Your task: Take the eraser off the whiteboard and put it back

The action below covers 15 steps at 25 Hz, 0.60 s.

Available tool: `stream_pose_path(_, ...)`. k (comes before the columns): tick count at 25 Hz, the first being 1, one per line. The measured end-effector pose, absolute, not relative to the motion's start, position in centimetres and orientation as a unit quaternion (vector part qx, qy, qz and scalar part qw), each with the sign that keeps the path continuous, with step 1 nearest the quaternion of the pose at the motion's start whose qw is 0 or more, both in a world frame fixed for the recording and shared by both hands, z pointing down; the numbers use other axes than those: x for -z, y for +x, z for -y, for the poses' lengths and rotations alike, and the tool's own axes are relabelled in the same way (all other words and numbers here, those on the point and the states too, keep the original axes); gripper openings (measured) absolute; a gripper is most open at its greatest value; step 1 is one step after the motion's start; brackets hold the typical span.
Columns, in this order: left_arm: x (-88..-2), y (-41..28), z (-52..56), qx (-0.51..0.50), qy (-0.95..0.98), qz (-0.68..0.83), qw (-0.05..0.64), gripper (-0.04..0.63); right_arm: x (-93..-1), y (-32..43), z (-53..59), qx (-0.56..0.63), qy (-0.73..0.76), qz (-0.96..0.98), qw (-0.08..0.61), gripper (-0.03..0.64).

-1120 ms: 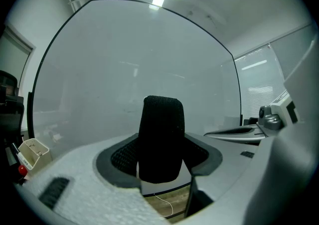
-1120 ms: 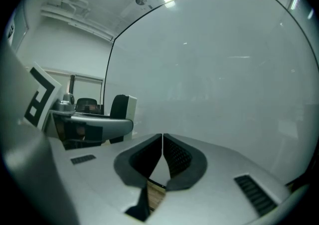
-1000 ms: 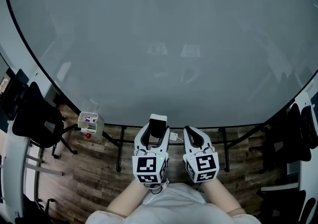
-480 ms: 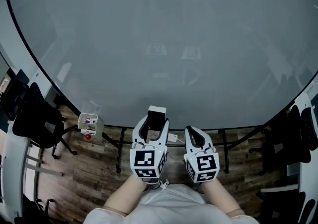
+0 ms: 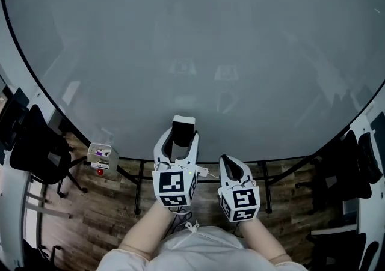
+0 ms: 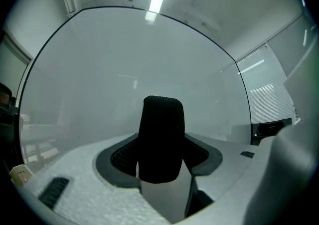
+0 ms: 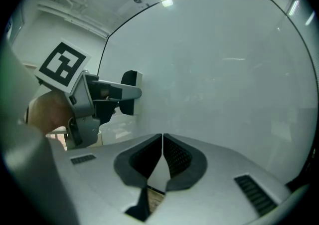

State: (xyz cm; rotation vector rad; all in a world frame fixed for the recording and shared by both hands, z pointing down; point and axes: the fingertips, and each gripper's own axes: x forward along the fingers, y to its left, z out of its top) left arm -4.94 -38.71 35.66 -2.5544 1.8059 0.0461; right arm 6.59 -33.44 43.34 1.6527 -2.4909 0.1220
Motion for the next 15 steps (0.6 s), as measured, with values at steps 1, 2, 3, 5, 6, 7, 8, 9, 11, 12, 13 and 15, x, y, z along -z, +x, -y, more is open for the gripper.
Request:
stream_pose_path(1,-35.6,-5.1,39.2,-0.015,-0.814,-0.581,0.008,0.253,-43.3,6.6,33.6,-0.041,0.552,0.830,0.075,0.029)
stream_pose_path(2,-35.5,-5.2,39.6,-0.015,-0.811,-0.585,0.009,0.253,-43.4,6.6,33.8,-0.042,0.552,0.829,0.075,0.029)
stream_pose_path(3,-35.4,-5.4,40.0,-0.013,-0.806,-0.591,0.011,0.253,-43.4,6.6,33.9,-0.043,0.551,0.830,0.076,0.029)
stream_pose_path(5,-35.3,-5.6,40.5,-0.009,-0.801,-0.599,0.011,0.253,-43.6,6.4,34.0,-0.043,0.549,0.831,0.078,0.029)
stream_pose_path(6,-35.4,-5.7,40.7,-0.007,-0.799,-0.601,0.011,0.253,-43.7,6.3,34.0,-0.044,0.547,0.832,0.079,0.029)
stream_pose_path(7,-35.4,-5.7,40.8,-0.006,-0.798,-0.603,0.011,0.253,-43.8,6.2,34.1,-0.044,0.546,0.833,0.080,0.029)
stream_pose_path(8,-35.5,-5.8,40.8,-0.005,-0.796,-0.605,0.013,0.253,-43.9,6.1,34.2,-0.046,0.545,0.833,0.080,0.029)
stream_pose_path(9,-35.6,-5.8,40.8,-0.004,-0.794,-0.607,0.015,0.253,-44.0,6.1,34.3,-0.047,0.545,0.833,0.080,0.029)
stream_pose_path(11,-35.6,-5.7,40.9,-0.006,-0.793,-0.608,0.018,0.253,-44.2,6.2,34.5,-0.050,0.545,0.833,0.082,0.029)
stream_pose_path(12,-35.5,-5.7,40.9,-0.008,-0.793,-0.609,0.019,0.253,-44.3,6.3,34.6,-0.051,0.545,0.832,0.083,0.029)
stream_pose_path(13,-35.4,-5.7,40.9,-0.010,-0.792,-0.610,0.020,0.253,-44.5,6.3,34.6,-0.054,0.545,0.832,0.083,0.029)
stream_pose_path(15,-35.3,-5.6,40.9,-0.014,-0.792,-0.609,0.020,0.253,-44.6,6.2,34.7,-0.058,0.547,0.831,0.080,0.029)
